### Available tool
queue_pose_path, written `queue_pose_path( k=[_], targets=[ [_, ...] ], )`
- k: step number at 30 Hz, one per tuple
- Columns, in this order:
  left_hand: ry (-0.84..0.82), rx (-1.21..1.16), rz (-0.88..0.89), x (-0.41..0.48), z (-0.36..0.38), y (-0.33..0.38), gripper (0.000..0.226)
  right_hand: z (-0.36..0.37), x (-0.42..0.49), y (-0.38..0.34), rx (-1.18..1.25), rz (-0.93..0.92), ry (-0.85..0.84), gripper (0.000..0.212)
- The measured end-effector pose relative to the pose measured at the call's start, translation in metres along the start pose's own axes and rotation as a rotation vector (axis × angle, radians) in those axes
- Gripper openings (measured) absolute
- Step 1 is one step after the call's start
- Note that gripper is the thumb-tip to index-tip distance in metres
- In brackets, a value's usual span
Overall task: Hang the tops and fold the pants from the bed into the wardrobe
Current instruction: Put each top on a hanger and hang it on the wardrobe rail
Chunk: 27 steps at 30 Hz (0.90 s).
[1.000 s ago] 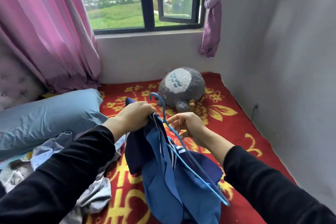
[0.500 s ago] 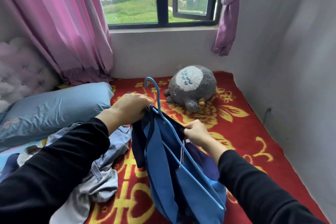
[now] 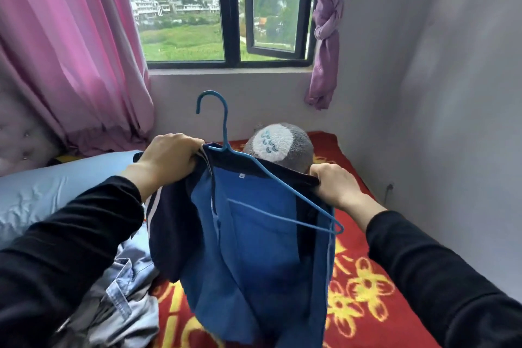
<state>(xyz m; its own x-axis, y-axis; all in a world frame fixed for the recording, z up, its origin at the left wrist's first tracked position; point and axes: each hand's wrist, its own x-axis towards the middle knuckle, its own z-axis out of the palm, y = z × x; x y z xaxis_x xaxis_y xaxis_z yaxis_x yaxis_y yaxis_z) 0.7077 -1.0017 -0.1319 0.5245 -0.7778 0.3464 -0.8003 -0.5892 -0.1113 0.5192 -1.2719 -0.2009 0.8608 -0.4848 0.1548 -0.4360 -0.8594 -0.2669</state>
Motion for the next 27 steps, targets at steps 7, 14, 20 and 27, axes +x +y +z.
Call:
queue_pose_path(
  k=[7,14,20,27],
  targets=[
    [0.085,0.048,-0.034,-0.01,0.006,0.011,0.011,0.0,0.001,0.021,0.422,0.28,-0.016,0.019],
    [0.049,0.04,-0.206,-0.008,0.01,0.02,0.015,-0.043,0.018,-0.01,0.216,0.276,-0.066,0.027],
    [0.026,0.01,-0.251,-0.006,0.004,0.04,0.015,-0.072,0.018,-0.075,0.232,0.149,-0.019,0.036],
    [0.305,-0.3,-0.4,-0.013,-0.034,0.009,0.017,-0.086,-0.01,-0.095,0.659,-0.127,-0.053,0.02]
  ],
)
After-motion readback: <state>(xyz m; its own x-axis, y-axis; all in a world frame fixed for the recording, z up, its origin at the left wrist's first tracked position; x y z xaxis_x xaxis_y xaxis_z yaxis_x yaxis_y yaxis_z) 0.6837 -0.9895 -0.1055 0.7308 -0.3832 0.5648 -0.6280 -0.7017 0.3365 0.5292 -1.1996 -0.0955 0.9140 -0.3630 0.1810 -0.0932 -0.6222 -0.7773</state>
